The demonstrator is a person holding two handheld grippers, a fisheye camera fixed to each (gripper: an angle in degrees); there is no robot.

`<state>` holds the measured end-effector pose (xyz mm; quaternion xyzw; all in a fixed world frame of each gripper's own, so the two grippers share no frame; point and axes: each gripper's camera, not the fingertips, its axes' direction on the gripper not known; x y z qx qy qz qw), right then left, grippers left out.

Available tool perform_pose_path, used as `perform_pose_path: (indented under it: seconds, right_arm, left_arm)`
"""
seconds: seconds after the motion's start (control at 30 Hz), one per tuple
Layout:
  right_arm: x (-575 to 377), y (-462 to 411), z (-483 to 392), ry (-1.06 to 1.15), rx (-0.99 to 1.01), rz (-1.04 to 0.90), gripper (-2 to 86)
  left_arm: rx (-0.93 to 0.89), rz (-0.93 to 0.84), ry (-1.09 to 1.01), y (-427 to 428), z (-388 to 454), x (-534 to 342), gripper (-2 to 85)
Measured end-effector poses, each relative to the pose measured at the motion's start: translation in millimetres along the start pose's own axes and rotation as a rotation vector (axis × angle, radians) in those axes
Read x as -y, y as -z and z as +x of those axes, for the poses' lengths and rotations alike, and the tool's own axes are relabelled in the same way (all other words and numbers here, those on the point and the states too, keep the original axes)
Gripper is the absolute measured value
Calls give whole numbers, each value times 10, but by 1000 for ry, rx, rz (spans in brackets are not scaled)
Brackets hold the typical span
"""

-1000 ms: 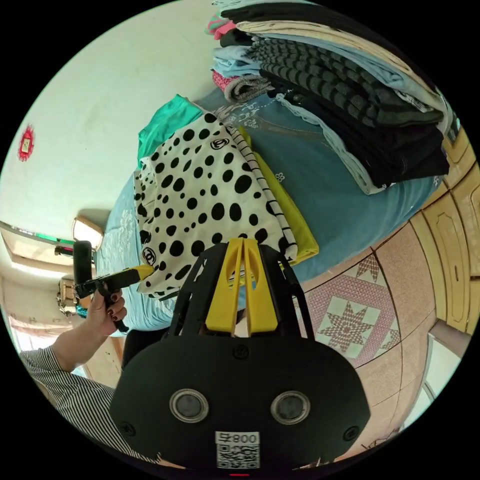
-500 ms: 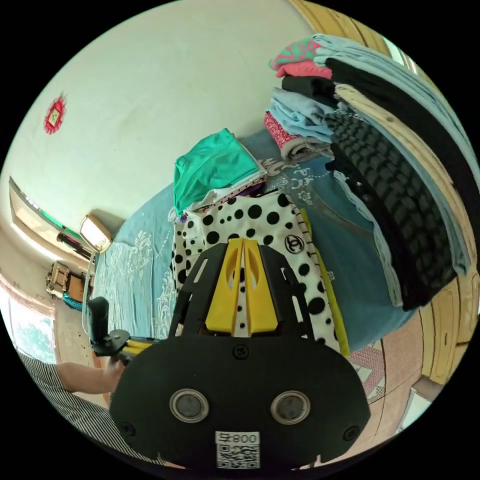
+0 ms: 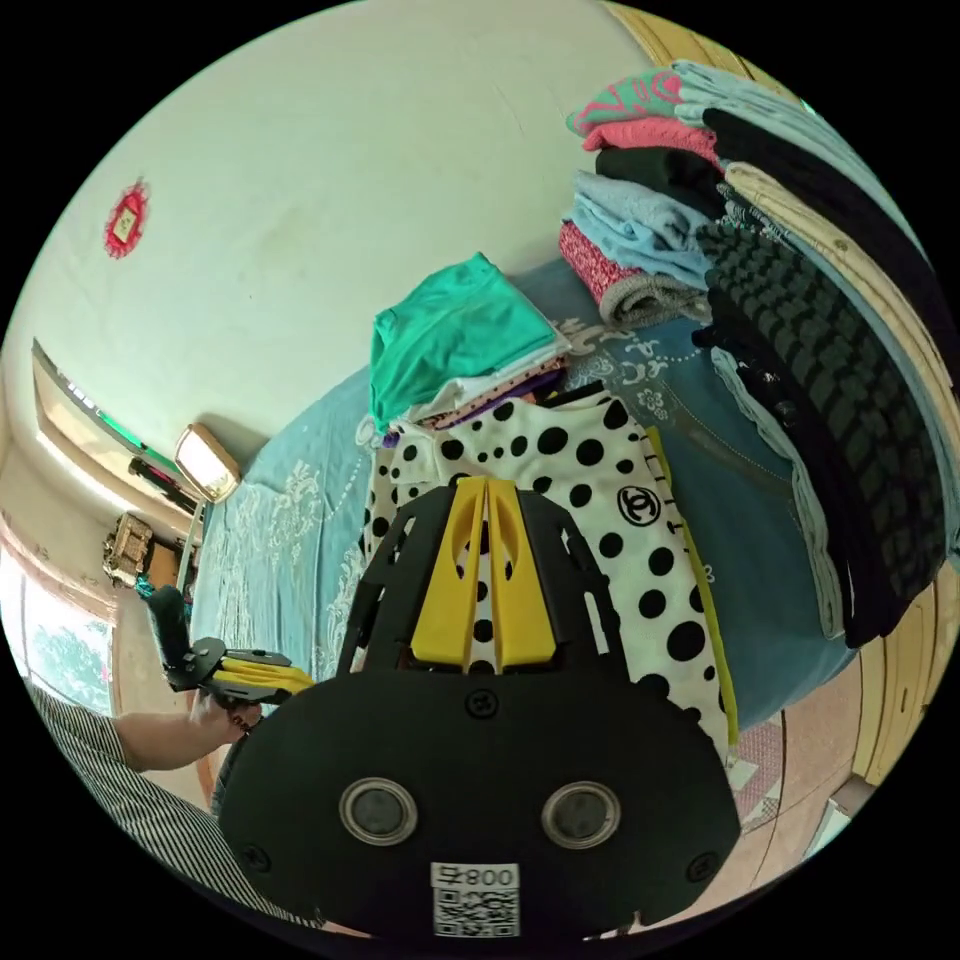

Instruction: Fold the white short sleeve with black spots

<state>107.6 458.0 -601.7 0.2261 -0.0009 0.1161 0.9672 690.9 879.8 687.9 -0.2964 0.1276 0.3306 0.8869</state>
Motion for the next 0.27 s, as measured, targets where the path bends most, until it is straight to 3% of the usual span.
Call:
perform_pose_path:
  seconds: [0.17, 0.27]
  right_arm:
    - [163, -124, -709, 161, -21, 136, 16]
    - [413, -476, -1120, 212, -77, 134, 37]
  left_arm:
    - [248, -205, -82, -233, 78, -297, 2]
    - [332, -173, -141, -182, 233, -440, 2]
